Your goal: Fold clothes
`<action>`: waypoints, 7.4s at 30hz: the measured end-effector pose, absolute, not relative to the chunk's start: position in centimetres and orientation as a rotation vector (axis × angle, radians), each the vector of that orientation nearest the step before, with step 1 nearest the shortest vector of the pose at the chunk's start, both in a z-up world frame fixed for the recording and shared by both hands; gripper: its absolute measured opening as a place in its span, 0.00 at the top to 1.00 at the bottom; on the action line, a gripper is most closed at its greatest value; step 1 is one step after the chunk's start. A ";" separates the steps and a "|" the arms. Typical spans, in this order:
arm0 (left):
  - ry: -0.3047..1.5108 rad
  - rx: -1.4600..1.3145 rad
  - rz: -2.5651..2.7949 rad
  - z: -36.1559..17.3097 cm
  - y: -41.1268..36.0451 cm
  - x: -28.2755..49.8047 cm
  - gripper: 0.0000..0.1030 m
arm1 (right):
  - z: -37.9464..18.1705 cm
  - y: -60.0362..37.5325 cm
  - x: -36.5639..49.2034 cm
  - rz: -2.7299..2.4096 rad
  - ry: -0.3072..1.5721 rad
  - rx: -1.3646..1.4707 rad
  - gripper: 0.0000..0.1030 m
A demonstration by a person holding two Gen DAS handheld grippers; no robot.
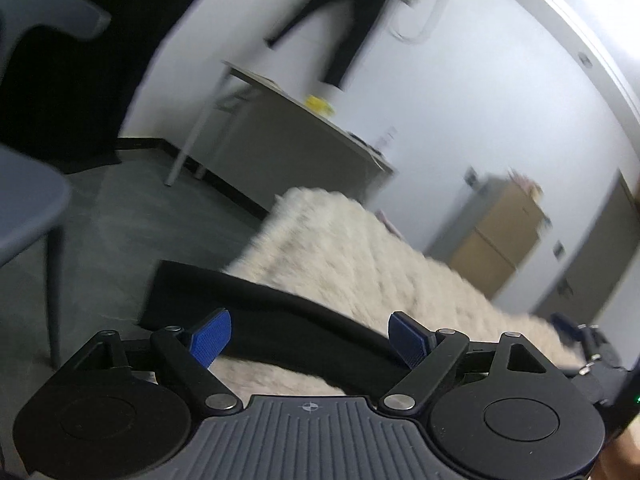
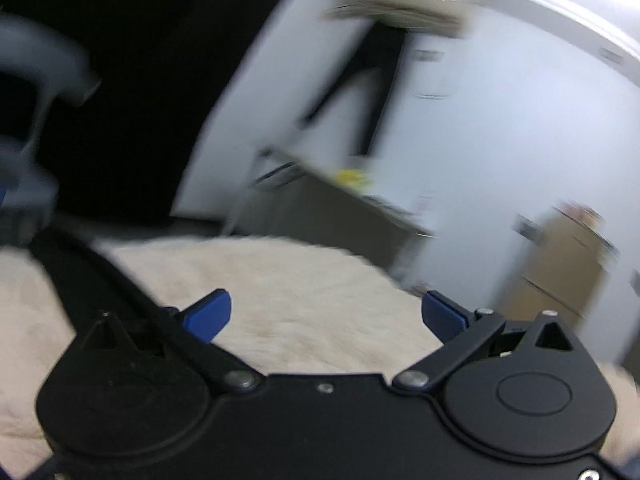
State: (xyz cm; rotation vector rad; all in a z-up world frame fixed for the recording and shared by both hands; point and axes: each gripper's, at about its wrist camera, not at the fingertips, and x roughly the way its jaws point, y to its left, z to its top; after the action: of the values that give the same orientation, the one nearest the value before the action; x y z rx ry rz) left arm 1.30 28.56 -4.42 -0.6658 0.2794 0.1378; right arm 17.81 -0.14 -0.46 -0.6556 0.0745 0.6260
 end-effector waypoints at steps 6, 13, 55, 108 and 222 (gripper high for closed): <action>0.206 -0.927 0.176 -5.7 32.2 -0.8 0.17 | -2.3 5.0 21.2 0.705 0.255 -0.936 0.24; 0.215 -0.923 0.172 -5.5 32.1 -0.9 0.17 | -4.4 7.1 23.9 0.661 0.340 -0.943 0.60; 0.234 -0.953 0.140 -5.8 32.5 -1.1 0.17 | -2.2 -7.1 19.3 0.470 0.555 -0.402 0.72; 0.321 -0.894 0.122 -6.2 31.1 0.0 0.17 | -3.7 -37.1 25.6 -0.101 0.579 0.354 0.26; 0.358 -0.899 0.076 -6.6 30.8 0.7 0.15 | -8.0 -17.1 14.8 0.488 0.529 -1.081 0.61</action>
State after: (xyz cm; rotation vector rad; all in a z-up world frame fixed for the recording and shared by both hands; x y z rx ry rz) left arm 0.73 30.79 -6.56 -0.8993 0.3582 0.0757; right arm 14.85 -17.08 -7.96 -1.0808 0.5294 0.4884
